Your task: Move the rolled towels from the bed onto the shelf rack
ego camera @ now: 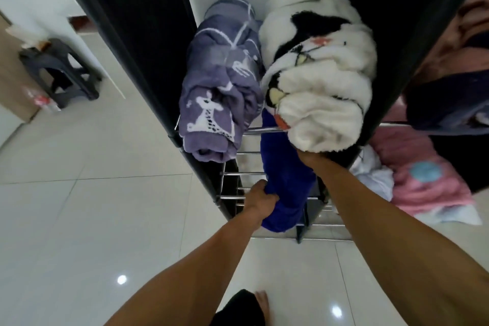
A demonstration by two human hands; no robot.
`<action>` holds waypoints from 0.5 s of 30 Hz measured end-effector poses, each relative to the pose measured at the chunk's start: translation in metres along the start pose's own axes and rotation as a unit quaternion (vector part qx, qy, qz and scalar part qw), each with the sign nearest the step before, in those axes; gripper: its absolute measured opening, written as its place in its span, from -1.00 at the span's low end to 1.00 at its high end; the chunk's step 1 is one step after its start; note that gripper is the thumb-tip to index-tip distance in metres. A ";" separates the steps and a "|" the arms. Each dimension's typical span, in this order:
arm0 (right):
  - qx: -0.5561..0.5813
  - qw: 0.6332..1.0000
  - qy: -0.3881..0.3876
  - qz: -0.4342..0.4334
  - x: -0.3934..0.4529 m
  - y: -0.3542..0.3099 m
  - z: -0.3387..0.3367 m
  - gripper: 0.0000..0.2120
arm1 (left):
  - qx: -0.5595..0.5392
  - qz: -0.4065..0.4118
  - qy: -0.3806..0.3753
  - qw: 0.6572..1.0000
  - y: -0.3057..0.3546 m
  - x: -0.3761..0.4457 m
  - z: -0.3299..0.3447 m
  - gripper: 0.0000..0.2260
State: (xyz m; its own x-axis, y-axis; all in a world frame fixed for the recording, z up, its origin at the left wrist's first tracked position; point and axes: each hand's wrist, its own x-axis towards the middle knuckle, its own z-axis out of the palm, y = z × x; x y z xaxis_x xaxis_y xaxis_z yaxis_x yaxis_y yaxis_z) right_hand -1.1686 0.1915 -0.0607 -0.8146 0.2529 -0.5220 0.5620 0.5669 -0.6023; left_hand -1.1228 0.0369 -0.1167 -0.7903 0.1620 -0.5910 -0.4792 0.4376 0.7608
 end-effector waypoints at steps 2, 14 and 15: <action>0.001 1.000 0.002 0.004 0.012 0.012 0.009 -0.55 | 0.004 0.000 -0.020 1.000 -0.007 0.007 0.008 -0.70; 0.011 0.999 0.038 -0.038 -0.044 0.044 0.028 -0.40 | 0.030 -0.029 -0.050 0.998 -0.021 -0.015 -0.005 -0.42; 0.031 0.998 0.037 -0.034 -0.055 0.048 0.027 -0.43 | 0.050 -0.027 -0.030 0.998 -0.022 -0.027 -0.007 -0.43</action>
